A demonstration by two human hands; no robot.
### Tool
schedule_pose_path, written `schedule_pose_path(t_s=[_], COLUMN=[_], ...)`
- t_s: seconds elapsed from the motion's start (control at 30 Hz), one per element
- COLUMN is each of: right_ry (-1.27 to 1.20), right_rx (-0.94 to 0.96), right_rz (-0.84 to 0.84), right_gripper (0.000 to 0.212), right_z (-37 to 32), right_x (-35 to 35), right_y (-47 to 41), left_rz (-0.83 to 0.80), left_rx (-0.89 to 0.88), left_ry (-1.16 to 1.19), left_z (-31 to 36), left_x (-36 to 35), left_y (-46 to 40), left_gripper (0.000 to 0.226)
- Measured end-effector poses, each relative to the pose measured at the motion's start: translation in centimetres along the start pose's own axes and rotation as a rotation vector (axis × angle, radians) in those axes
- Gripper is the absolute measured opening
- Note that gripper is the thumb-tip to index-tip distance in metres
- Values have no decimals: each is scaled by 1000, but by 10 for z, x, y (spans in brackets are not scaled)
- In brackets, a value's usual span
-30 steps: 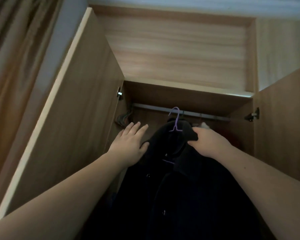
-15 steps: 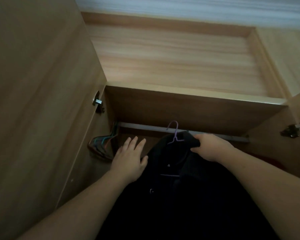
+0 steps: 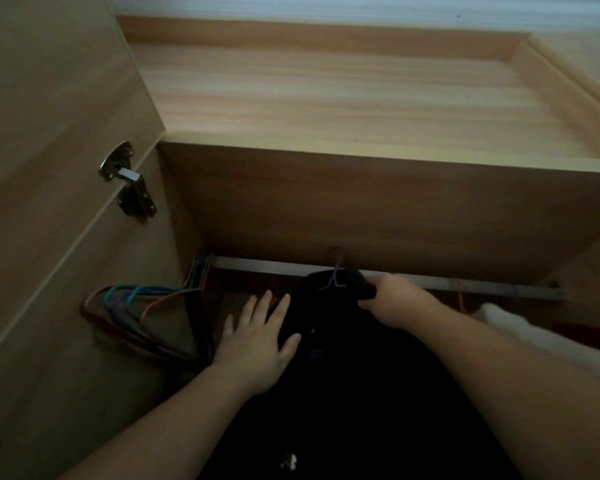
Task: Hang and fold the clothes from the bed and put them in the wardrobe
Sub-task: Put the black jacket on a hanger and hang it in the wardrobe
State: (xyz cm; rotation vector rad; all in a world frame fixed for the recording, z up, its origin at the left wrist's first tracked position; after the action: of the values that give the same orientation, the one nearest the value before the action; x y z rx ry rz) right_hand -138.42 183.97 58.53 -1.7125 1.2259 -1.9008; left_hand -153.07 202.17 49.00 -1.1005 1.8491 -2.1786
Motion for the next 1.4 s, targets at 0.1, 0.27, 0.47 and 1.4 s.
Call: schedule_pose_path(t_s=[0.1,0.27,0.47,1.4], right_ry=[13,-5,28,670], right_rx=[17,9,-31,60], right_rz=[-23,-13,-26,61], right_gripper=[40,33,31,72], right_z=[6,15,1,-43], right_x=[-17,-26,-37,-64], right_y=[-17,-28,-30,95], left_rz=[-81,-87,-78,7], left_rx=[14,31,85,157], left_ry=[44,119,226,559], left_z=[-5,1,6,-13], left_x=[-21,-47,-87,-87], left_y=[-14,-33,-51,53], left_gripper=[74,80,80,65])
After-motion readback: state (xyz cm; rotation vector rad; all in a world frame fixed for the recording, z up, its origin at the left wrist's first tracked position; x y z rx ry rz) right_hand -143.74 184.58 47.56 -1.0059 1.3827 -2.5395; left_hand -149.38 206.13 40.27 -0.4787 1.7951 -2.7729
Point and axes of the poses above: each hand's wrist, its own y-axis away from the middle knuckle, its own x-axis out of the back of the hand, z = x × y, the point moved 3 cm from there along -y, towards the middle knuckle, and after that the axes turned 1 degree about -x, right-handed, at the moved point
